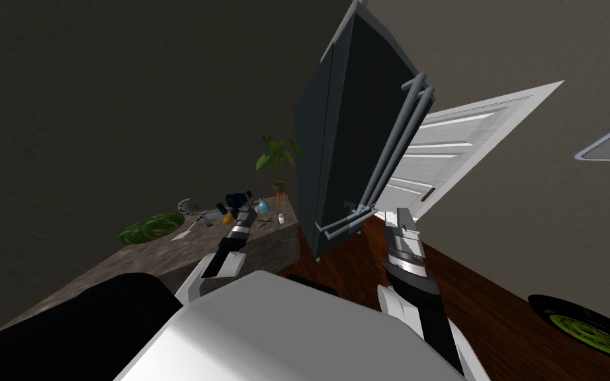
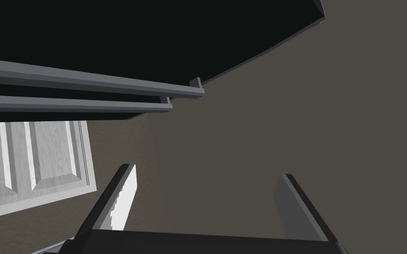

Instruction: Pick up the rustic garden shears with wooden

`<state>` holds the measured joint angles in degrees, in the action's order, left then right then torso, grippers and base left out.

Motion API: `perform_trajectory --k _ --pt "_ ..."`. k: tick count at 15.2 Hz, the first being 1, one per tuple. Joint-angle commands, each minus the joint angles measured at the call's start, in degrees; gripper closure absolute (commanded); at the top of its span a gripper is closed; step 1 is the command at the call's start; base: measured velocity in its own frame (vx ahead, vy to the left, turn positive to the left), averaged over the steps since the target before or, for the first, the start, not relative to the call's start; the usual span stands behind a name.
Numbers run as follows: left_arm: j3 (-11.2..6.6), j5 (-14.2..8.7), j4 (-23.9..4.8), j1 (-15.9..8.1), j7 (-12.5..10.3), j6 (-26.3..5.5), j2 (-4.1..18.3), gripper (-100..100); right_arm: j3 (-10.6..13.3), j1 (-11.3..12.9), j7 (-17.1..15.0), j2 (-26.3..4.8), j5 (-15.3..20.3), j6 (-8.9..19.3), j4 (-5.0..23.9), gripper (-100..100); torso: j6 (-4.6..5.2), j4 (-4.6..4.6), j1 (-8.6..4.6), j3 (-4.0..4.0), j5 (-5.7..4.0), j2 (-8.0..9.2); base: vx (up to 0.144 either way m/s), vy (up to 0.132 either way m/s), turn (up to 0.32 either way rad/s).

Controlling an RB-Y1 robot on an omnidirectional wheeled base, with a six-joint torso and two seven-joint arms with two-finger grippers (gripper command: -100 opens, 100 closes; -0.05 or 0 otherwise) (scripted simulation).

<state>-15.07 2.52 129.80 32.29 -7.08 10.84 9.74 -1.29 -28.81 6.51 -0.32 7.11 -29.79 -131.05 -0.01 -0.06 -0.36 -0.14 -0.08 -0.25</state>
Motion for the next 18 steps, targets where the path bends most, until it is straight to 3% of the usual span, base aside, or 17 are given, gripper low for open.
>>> perform_trajectory --k 1,2,3,4,5,7,8,10,11,14,15,17,18 --pt "-1.60 -0.69 -0.34 0.06 0.10 -2.86 0.65 -100 0.00 0.00 0.00 0.00 0.00 0.00 0.00 0 0.00 0.00 0.00 0.00 0.00 0.00 0.061 -0.076 -0.013" --pt "-1.60 -0.69 -0.34 0.06 0.10 -3.37 0.65 -100 0.00 0.00 0.00 0.00 0.00 0.00 0.00 0 0.01 0.00 0.03 -0.01 0.00 -0.01 0.040 -0.049 0.002" --pt "-3.42 -1.50 -0.50 0.38 0.31 -5.57 1.20 -100 0.00 0.00 0.00 0.00 0.00 0.00 0.00 0 0.01 0.00 0.10 0.01 0.01 0.03 0.050 -0.047 -0.027" --pt "-3.42 -1.50 -0.50 0.38 0.31 -6.56 1.20 -100 0.00 0.00 0.00 0.00 0.00 0.00 0.00 0 0.00 0.01 0.14 0.02 0.03 0.03 0.052 -0.046 -0.022" --pt "-5.28 -2.38 -0.70 0.70 0.56 -8.02 1.73 -100 0.00 0.00 0.00 0.00 0.00 0.00 0.00 0 0.01 0.01 0.15 0.02 0.03 0.03 0.056 -0.057 -0.035" --pt "-5.28 -2.38 -0.70 0.70 0.56 -9.89 1.73 -100 0.00 0.00 0.00 0.00 0.00 0.00 0.00 0 0.01 0.01 0.10 0.01 0.02 0.02 0.049 -0.061 -0.014" --pt "-7.18 -3.31 -0.93 1.02 0.84 -11.70 2.22 -100 0.00 0.00 0.00 0.00 0.00 0.00 0.00 0 0.00 0.01 0.12 0.02 0.02 0.04 0.051 -0.059 -0.034" --pt "-7.18 -3.31 -0.93 1.02 0.84 -13.36 2.22 -100 0.00 0.00 0.00 0.00 0.00 0.00 0.00 0 0.01 0.01 0.13 0.01 0.02 0.03 0.047 -0.047 -0.019" --pt "-9.11 -4.30 -1.19 1.35 1.16 -15.29 2.69 -100 -0.01 0.00 0.00 0.00 0.00 0.00 0.00 0 0.00 0.01 0.17 0.03 0.03 0.06 0.050 -0.042 -0.040" --pt "-9.11 -4.30 -1.19 1.35 1.16 -16.95 2.69 -100 -0.01 0.00 0.00 -0.01 0.00 0.00 0.00 0 0.00 0.01 0.18 0.03 0.03 0.06 0.038 -0.036 -0.014" --pt "-11.03 -5.36 -1.50 1.68 1.54 -18.88 3.14 -100 -0.01 0.00 0.00 -0.01 0.00 0.00 0.00 0 0.01 0.02 0.23 0.06 0.05 0.11 0.043 -0.029 -0.047" --pt "-11.03 -5.36 -1.50 1.68 1.54 -20.65 3.14 -100 -0.01 0.00 0.00 -0.01 0.00 0.00 0.00 0 0.01 0.02 0.22 0.04 0.05 0.07 0.046 -0.032 -0.030" --pt "-12.95 -6.47 -1.86 2.01 1.95 -22.10 3.56 -100 -0.01 0.00 0.00 -0.01 0.00 0.00 0.00 0 0.01 0.02 0.24 0.04 0.05 0.08 0.046 -0.040 -0.051"
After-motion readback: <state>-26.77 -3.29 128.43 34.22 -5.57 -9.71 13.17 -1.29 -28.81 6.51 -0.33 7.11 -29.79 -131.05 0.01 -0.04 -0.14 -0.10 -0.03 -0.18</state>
